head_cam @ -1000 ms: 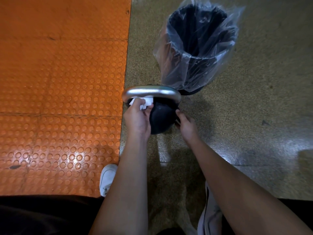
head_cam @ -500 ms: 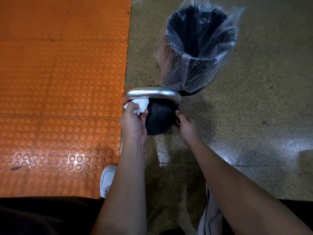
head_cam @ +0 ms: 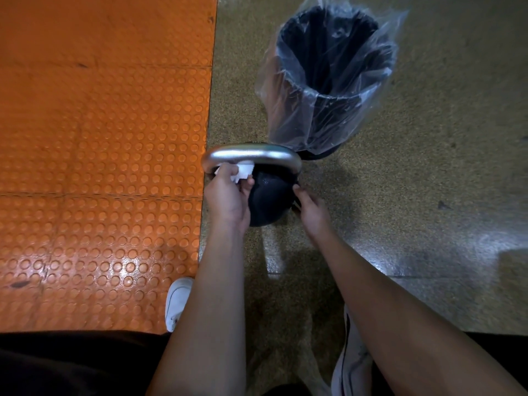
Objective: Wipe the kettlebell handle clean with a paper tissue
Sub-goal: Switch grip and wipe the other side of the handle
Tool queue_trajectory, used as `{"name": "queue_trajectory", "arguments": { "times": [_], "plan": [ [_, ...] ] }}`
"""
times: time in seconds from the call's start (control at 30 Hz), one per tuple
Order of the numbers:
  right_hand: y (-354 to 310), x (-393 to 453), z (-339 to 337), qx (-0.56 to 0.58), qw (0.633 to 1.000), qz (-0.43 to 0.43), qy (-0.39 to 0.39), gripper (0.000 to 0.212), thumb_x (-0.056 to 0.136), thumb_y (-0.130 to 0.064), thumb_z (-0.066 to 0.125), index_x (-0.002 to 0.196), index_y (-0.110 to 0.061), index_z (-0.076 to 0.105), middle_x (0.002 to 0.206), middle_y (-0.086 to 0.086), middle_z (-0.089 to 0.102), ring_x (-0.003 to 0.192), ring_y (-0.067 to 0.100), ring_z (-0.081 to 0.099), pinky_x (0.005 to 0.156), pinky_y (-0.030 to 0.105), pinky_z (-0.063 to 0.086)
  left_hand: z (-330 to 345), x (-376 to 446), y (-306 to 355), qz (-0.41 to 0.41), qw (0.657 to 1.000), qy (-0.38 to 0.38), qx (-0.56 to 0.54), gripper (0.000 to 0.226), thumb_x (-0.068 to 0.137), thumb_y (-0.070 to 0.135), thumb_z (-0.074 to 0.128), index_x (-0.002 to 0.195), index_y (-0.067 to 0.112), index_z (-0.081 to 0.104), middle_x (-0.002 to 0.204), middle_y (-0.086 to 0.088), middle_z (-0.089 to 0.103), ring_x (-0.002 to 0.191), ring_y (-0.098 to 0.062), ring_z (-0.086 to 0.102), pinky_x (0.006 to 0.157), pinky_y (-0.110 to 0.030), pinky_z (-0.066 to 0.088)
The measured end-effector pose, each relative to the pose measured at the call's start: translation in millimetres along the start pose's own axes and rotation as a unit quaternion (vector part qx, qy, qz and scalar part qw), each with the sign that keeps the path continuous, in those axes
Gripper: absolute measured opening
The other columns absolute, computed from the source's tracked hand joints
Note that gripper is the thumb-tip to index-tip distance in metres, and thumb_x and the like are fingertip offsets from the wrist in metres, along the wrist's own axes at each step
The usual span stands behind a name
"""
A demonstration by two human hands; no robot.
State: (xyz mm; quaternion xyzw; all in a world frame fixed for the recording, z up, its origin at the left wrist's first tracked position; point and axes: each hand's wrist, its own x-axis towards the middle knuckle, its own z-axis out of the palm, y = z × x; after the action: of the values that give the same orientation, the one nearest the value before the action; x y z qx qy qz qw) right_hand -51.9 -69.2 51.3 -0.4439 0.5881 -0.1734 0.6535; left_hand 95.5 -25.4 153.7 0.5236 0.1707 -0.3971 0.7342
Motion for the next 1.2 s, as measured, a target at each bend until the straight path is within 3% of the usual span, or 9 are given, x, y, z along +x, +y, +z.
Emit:
{"name": "queue_trajectory", "arguments": {
  "times": [0.1,0.3,0.43,0.6,0.7,0.87,1.03,1.2],
  "plan": [
    [-0.3,-0.4,-0.1,0.002,1.0,0.001,-0.003,0.085,0.072,-0.08,0.059,0.141,-0.031,0.063,0.14,-0.002,0.067,0.131,0.025,0.059,0.116,0.054,0.043,-7.2,-1.3,4.5,0.006,0.998,-0.012,0.064,0.013,0.085,0.001,0.05,0.079,0.01,0.056,0.075,-0.006,0.051,0.047,-0.009,0.05,0.042,-0.018,0.039],
    [0.3,-0.4,-0.5,0.006,1.0,-0.003,-0.005,0.084,0.074,-0.079,0.059,0.143,-0.03,0.062,0.142,0.0,0.065,0.133,0.025,0.058,0.117,0.054,0.042,0.1,-2.0,-0.1,0.021,1.0,-0.003,-0.01,0.014,0.085,-0.007,0.053,0.08,0.004,0.059,0.072,-0.008,0.057,0.056,-0.014,0.059,0.052,-0.021,0.05],
    [0.1,0.2,-0.6,0.012,1.0,0.002,-0.008,0.085,0.072,-0.078,0.06,0.143,-0.031,0.063,0.14,-0.003,0.067,0.132,0.022,0.06,0.117,0.053,0.042,-6.5,-6.0,0.4,0.015,0.998,-0.018,0.052,0.012,0.086,0.0,0.049,0.081,0.009,0.055,0.072,-0.005,0.051,0.045,-0.009,0.05,0.042,-0.019,0.04],
    [-0.5,-0.6,0.3,0.017,1.0,0.003,-0.009,0.083,0.074,-0.077,0.06,0.143,-0.03,0.062,0.14,0.0,0.067,0.13,0.024,0.06,0.117,0.053,0.043,-1.8,-1.4,1.3,0.016,1.0,-0.008,0.013,0.014,0.086,-0.005,0.052,0.082,0.008,0.056,0.075,-0.006,0.053,0.057,-0.013,0.053,0.047,-0.02,0.043],
    [-0.5,0.2,0.0,0.031,0.999,0.0,-0.009,0.088,0.069,-0.077,0.064,0.143,-0.029,0.063,0.138,-0.001,0.068,0.129,0.022,0.061,0.117,0.051,0.044,-3.8,-3.8,2.9,0.024,0.997,-0.011,0.066,0.015,0.088,0.0,0.05,0.078,0.01,0.055,0.063,-0.002,0.051,0.045,-0.008,0.047,0.041,-0.018,0.038],
    [-2.0,-1.7,0.2,0.025,1.0,0.002,-0.013,0.062,0.091,-0.063,0.064,0.143,-0.028,0.063,0.14,0.002,0.066,0.132,0.025,0.059,0.118,0.052,0.042,-2.2,-2.0,-0.8,0.031,1.0,0.006,0.001,0.017,0.088,-0.005,0.052,0.076,0.007,0.057,0.059,-0.003,0.056,0.049,-0.012,0.053,0.046,-0.02,0.045],
    [-0.5,2.0,-0.6,0.045,0.999,0.009,-0.014,0.051,0.101,-0.046,0.062,0.146,-0.022,0.059,0.144,0.005,0.063,0.135,0.024,0.057,0.12,0.049,0.041,-2.8,-6.9,4.1,0.042,0.993,0.003,0.113,0.018,0.088,-0.001,0.05,0.073,0.008,0.056,0.049,0.002,0.052,0.04,-0.009,0.048,0.039,-0.019,0.036],
    [-3.2,-2.9,-2.2,0.013,1.0,0.001,-0.012,0.051,0.101,-0.052,0.059,0.144,-0.025,0.062,0.143,0.004,0.064,0.133,0.026,0.058,0.117,0.05,0.042,-3.8,-0.2,7.1,0.029,0.999,0.009,0.027,0.012,0.087,-0.007,0.051,0.081,0.001,0.059,0.071,-0.011,0.057,0.052,-0.016,0.056,0.047,-0.021,0.048]
  ]
}}
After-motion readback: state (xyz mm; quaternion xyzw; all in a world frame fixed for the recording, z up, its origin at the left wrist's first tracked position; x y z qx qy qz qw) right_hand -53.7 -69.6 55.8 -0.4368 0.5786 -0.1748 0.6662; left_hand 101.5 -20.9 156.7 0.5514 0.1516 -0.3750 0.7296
